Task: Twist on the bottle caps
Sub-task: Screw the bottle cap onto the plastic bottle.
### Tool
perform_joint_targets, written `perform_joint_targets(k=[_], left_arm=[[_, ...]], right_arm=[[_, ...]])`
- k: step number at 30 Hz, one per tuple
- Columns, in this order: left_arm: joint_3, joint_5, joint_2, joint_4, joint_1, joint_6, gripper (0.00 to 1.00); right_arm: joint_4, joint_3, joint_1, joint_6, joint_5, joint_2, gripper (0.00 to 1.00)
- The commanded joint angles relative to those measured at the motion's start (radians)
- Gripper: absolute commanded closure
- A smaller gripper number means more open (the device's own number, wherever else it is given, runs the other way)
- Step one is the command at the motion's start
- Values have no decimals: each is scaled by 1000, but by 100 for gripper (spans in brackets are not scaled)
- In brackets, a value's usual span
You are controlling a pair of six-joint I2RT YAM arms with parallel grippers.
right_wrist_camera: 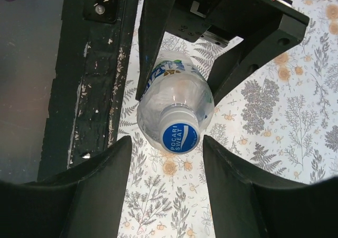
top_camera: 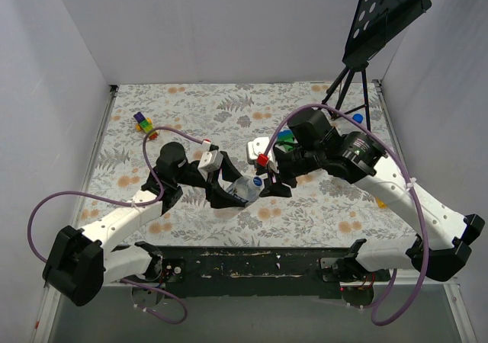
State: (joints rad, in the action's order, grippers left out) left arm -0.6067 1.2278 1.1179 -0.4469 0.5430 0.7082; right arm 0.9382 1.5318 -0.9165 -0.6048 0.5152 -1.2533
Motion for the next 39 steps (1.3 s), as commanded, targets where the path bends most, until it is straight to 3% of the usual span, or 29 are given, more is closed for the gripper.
perform_joint_targets(k=[1, 18, 20, 24, 27, 35, 39], left_arm=[[-38, 59, -7, -32, -6, 24, 100], [-39, 67, -12, -33, -6, 25, 100], [-39, 64, -13, -30, -6, 20, 100], [-36, -2, -26, 7, -6, -39, 100], [-21, -117, -55, 28, -6, -104, 100], [106, -641, -196, -90, 24, -232, 100], [172, -957, -283, -108, 158, -441, 100]], right_arm=[[7, 56, 2, -41, 62, -6, 39], [24, 80, 2, -53, 80, -63, 52], [31, 79, 2, -52, 80, -69, 58], [40, 96, 2, -1, 91, -86, 84], [22, 90, 2, 101, 66, -95, 99], [-146, -21, -1, 625, -208, -98, 99], [-208, -123, 1, 949, -398, -90, 99]])
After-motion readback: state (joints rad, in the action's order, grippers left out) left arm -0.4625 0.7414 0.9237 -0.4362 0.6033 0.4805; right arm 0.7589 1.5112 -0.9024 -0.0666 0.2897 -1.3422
